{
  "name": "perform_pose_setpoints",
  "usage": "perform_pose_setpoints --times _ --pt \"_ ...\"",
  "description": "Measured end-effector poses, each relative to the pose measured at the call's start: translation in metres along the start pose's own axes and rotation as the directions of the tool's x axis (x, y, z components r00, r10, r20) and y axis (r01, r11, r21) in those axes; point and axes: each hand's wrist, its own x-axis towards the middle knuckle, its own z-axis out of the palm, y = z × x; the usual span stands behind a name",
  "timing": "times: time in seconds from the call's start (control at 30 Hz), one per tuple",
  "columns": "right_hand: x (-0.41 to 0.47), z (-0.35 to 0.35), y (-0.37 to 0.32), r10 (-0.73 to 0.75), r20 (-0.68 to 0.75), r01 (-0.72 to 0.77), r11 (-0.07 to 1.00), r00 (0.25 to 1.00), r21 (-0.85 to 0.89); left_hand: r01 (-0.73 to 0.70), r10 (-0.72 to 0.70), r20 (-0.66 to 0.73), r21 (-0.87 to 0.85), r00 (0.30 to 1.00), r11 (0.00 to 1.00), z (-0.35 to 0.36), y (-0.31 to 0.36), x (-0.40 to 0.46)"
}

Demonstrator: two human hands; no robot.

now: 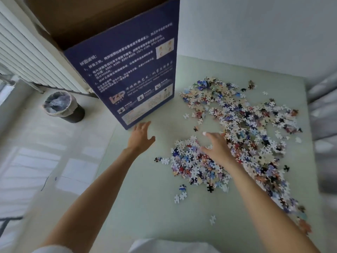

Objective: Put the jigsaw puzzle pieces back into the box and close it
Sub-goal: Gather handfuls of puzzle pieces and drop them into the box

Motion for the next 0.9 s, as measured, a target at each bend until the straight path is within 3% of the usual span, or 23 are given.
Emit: perform_pose_setpoints --times 0.13,0.27,0.37,0.47,0.6,0.77,0.9 --pt "-0.023 0.023 0.034 0.275 0.006 -0.267 0.939 0.961 -0.214 0.127 -0.155 0.244 0.125 0.957 0.984 0.031 0.0 0.007" --pt "-0.044 0.045 0.042 0.408 0.004 -0.401 0.897 0.913 -0.185 0.009 -0.047 0.28 0.136 0.959 0.991 0.054 0.021 -0.015" --pt "-0.046 0.059 0.029 0.321 0.016 -0.309 0.924 0.947 -0.226 -0.123 0.106 0.308 0.036 0.946 0.992 0.071 0.043 -0.037" --pt "-0.047 0.067 0.015 0.19 0.058 -0.17 0.951 0.98 -0.257 -0.191 0.171 0.305 0.037 0.937 0.981 0.083 0.055 -0.051" --pt "-0.043 0.066 0.016 0.14 0.071 -0.126 0.977 0.988 -0.174 -0.169 0.148 0.255 0.064 0.956 0.983 0.085 0.058 -0.054" --pt "-0.034 0.074 0.009 0.116 0.19 -0.033 0.919 0.975 -0.393 -0.162 0.143 0.263 0.053 0.954 0.985 0.093 0.067 -0.058" --pt "-0.025 0.073 0.01 0.061 0.136 -0.005 0.927 0.989 -0.374 -0.119 0.137 0.269 -0.082 0.953 0.99 0.096 0.068 -0.058"
